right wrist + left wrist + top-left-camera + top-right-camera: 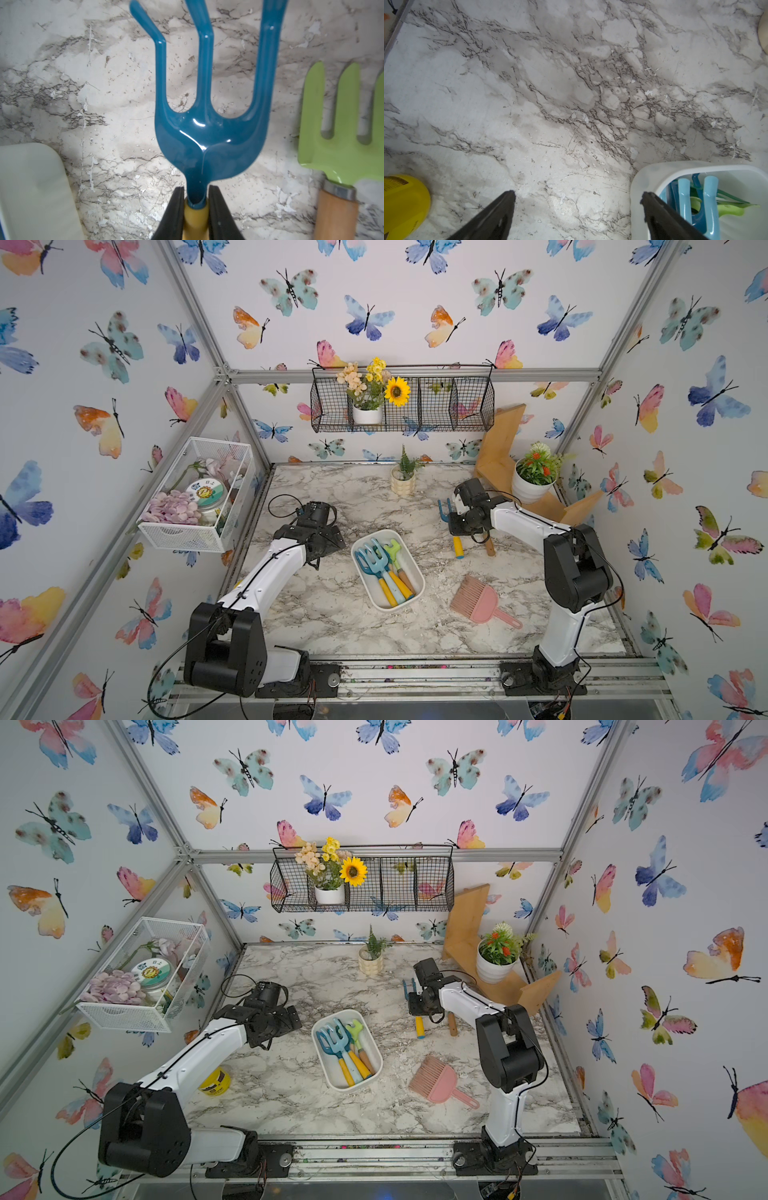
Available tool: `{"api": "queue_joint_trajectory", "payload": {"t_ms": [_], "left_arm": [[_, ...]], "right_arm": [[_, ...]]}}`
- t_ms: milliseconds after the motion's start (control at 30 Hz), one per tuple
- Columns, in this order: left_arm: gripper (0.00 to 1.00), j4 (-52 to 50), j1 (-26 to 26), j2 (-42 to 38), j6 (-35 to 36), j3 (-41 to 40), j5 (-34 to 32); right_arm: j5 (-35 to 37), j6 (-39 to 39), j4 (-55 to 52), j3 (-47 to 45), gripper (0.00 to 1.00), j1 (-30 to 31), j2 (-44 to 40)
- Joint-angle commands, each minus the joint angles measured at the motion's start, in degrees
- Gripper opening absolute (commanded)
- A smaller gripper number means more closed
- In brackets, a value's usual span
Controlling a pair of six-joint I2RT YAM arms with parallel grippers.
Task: Take the hand rake out of the storage box
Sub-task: Place the rake at the center of the board.
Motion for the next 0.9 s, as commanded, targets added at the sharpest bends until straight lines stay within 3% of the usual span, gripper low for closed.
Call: {"api": "queue_joint_trajectory", "payload": {"t_ms": [0,867], "left_arm": [[1.0,0.07,-0.47,0.25,0.0,-0.05,0.16],[1.0,-0.84,-0.45,-0.11,0.28,1.27,-0.64]], "right_arm": [[-1.75,-0.32,-0.65,0.79,0.14,-0.49,1.11],[-2.46,-1.19,-1.39,-2.55,0.15,-4.71,4.14]]}}
